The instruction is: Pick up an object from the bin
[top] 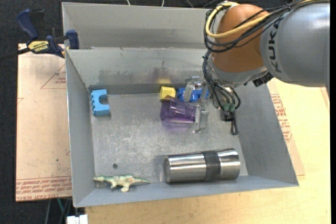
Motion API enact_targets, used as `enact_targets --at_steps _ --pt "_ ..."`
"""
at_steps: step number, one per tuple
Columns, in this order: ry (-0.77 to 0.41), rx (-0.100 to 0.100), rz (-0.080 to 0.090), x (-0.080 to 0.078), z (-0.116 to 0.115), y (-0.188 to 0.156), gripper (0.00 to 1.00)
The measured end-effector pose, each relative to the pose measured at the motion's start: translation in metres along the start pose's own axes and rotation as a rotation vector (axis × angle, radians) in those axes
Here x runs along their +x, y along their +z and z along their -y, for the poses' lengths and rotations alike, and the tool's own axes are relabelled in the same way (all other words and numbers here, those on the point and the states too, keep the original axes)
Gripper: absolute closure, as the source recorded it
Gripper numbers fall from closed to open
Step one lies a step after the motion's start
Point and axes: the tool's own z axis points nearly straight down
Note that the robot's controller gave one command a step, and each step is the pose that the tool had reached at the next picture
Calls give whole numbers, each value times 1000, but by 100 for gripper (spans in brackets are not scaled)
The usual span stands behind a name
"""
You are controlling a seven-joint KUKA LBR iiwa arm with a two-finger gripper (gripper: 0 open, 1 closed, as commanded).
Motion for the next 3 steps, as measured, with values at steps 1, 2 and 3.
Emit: enact_targets --at_steps 1,2,3 --pt "1 0 7 -1 0 -5 0" --pt "105 -2 0 -7 8 97 0" --pt "88 -3 22 3 2 45 0"
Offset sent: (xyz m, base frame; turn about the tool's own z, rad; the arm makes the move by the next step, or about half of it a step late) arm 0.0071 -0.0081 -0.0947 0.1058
